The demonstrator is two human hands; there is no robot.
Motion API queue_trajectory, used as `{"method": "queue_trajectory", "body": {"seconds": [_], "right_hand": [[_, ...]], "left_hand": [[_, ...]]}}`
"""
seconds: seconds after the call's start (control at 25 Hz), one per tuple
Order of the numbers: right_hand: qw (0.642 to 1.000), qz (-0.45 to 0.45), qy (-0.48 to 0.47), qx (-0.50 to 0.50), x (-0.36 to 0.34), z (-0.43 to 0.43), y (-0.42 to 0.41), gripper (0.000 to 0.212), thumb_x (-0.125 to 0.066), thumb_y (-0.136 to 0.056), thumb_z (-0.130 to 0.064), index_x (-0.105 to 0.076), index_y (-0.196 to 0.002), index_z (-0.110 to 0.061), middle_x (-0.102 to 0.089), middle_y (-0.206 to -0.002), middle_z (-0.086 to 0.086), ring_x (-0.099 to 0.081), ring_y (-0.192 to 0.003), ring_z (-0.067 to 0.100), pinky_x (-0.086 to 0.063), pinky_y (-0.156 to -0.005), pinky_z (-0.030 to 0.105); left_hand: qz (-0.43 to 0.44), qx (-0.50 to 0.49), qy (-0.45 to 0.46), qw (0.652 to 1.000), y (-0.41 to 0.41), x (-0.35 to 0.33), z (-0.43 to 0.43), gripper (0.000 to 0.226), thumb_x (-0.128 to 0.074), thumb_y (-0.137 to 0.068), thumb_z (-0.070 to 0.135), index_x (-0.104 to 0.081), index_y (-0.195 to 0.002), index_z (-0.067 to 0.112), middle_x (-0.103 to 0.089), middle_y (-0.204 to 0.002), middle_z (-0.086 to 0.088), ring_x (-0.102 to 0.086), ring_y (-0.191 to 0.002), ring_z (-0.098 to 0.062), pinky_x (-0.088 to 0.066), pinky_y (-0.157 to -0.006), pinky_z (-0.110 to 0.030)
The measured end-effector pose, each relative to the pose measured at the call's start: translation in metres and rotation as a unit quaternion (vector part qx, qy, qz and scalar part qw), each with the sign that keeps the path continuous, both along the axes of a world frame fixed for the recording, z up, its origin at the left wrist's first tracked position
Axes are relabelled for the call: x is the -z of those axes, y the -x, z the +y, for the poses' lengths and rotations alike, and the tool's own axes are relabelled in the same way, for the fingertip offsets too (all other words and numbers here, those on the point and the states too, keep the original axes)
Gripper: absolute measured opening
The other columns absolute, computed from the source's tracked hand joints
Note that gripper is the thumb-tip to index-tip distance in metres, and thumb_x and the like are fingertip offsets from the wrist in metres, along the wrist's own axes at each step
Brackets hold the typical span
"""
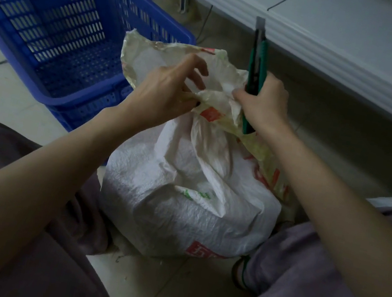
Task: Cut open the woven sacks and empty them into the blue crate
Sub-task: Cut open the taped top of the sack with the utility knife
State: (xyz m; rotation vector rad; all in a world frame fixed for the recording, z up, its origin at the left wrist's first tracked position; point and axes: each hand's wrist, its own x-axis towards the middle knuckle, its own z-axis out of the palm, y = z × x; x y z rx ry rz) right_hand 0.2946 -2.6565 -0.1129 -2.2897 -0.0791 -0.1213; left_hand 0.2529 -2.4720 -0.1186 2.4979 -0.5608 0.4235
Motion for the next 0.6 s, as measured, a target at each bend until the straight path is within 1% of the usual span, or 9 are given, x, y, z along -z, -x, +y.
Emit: {"method": "queue_trajectory", "body": {"seconds": [0.12,0.16,0.2,0.28,0.32,0.4,0.44,0.52,0.6], "right_hand": [[0.999,0.024,-0.028,0.001,-0.008,-0.002,-0.006,0.038,-0.067,-0.084,-0.023,-0.056,-0.117,-0.008,-0.057,-0.104,0.001,-0.056,-0.1,0.014,-0.044,-0.075,0.022],[0.999,0.027,-0.025,-0.006,-0.009,-0.002,-0.006,0.039,-0.068,-0.084,-0.025,-0.056,-0.118,-0.008,-0.058,-0.107,0.002,-0.056,-0.102,0.015,-0.046,-0.079,0.025],[0.999,0.028,-0.021,-0.011,-0.01,-0.002,-0.005,0.04,-0.069,-0.084,-0.027,-0.056,-0.117,-0.008,-0.059,-0.108,0.002,-0.056,-0.102,0.016,-0.046,-0.081,0.026],[0.999,0.029,-0.016,-0.02,-0.01,-0.002,-0.004,0.04,-0.069,-0.084,-0.029,-0.056,-0.116,-0.009,-0.059,-0.108,0.002,-0.056,-0.103,0.016,-0.045,-0.081,0.025],[0.999,0.031,-0.016,-0.024,-0.009,-0.002,-0.004,0.039,-0.07,-0.084,-0.029,-0.057,-0.114,-0.009,-0.059,-0.108,0.003,-0.057,-0.103,0.016,-0.045,-0.081,0.025],[0.999,0.03,-0.021,-0.027,-0.007,-0.004,-0.004,0.031,-0.071,-0.082,-0.03,-0.057,-0.105,-0.013,-0.06,-0.102,0.002,-0.059,-0.1,0.018,-0.046,-0.079,0.026],[0.999,0.031,-0.029,-0.03,-0.007,-0.005,-0.004,0.027,-0.072,-0.082,-0.03,-0.056,-0.097,-0.014,-0.06,-0.096,0.001,-0.06,-0.096,0.018,-0.046,-0.077,0.026],[0.996,0.037,-0.063,-0.052,-0.007,-0.007,-0.002,0.028,-0.073,-0.081,-0.032,-0.052,-0.085,-0.015,-0.058,-0.085,-0.001,-0.059,-0.083,0.014,-0.046,-0.07,0.025],[0.992,0.042,-0.09,-0.077,-0.01,-0.011,0.002,0.03,-0.075,-0.079,-0.034,-0.052,-0.082,-0.015,-0.058,-0.08,-0.002,-0.058,-0.075,0.01,-0.047,-0.07,0.025]], "left_hand": [[0.012,-0.006,-0.005,1.0,0.0,0.001,0.0,0.027,-0.067,-0.085,0.018,-0.062,-0.108,0.005,-0.068,-0.094,-0.005,-0.063,-0.081,-0.011,-0.044,-0.073,-0.006],[0.019,-0.01,-0.003,1.0,0.0,0.001,0.0,0.022,-0.066,-0.086,0.019,-0.066,-0.104,0.007,-0.068,-0.092,-0.002,-0.061,-0.079,-0.008,-0.042,-0.071,-0.002],[0.033,-0.016,0.004,0.999,-0.001,0.001,0.001,0.018,-0.065,-0.087,0.02,-0.068,-0.102,0.01,-0.067,-0.09,0.001,-0.061,-0.079,-0.006,-0.042,-0.072,-0.003],[0.078,-0.015,0.036,0.996,-0.002,0.0,0.001,0.014,-0.064,-0.087,0.02,-0.067,-0.099,0.013,-0.066,-0.089,0.006,-0.062,-0.08,-0.007,-0.049,-0.075,-0.014],[0.11,-0.005,0.076,0.991,-0.001,-0.001,0.0,0.011,-0.064,-0.087,0.019,-0.066,-0.097,0.013,-0.065,-0.088,0.006,-0.062,-0.079,-0.005,-0.051,-0.074,-0.017],[0.177,0.025,0.199,0.963,0.003,-0.006,-0.005,0.005,-0.062,-0.088,0.013,-0.062,-0.092,0.014,-0.063,-0.086,0.005,-0.06,-0.072,0.002,-0.049,-0.068,-0.014],[0.198,0.034,0.25,0.947,0.005,-0.009,-0.007,0.006,-0.061,-0.088,0.01,-0.06,-0.09,0.016,-0.062,-0.085,0.005,-0.059,-0.07,0.004,-0.046,-0.065,-0.011],[0.22,0.036,0.306,0.925,0.006,-0.011,-0.008,0.01,-0.059,-0.089,0.01,-0.057,-0.089,0.02,-0.061,-0.087,0.005,-0.058,-0.07,0.003,-0.045,-0.063,-0.012],[0.232,0.032,0.337,0.912,0.006,-0.011,-0.006,0.013,-0.058,-0.09,0.009,-0.055,-0.09,0.022,-0.061,-0.086,0.005,-0.058,-0.071,-0.003,-0.046,-0.06,-0.016]]}}
